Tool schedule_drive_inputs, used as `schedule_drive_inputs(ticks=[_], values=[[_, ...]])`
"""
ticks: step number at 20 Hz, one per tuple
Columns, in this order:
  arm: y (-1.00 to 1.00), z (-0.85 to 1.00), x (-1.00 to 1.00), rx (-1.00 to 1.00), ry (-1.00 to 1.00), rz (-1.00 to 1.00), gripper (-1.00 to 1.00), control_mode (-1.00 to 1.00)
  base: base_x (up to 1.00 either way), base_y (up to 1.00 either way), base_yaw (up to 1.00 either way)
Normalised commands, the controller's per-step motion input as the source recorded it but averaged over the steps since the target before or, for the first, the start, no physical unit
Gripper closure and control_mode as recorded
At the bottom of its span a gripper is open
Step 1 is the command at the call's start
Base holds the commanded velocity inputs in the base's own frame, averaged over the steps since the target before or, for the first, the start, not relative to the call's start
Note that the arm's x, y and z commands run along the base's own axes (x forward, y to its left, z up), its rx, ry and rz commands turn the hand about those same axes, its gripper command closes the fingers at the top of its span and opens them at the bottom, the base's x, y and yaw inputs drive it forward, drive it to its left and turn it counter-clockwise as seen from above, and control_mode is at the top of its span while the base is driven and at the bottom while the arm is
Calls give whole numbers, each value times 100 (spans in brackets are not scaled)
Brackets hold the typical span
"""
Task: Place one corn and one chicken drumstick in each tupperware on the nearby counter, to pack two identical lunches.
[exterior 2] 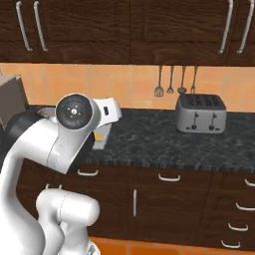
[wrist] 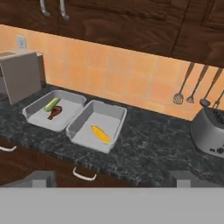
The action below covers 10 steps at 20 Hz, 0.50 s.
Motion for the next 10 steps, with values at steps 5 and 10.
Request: schedule_drive_inputs(ticks=[5,10], values=[[0,0,0,0,0,0,-100,100,-4,-89,-4],[0,0,0,0,0,0,-100,100,10,-91,0]])
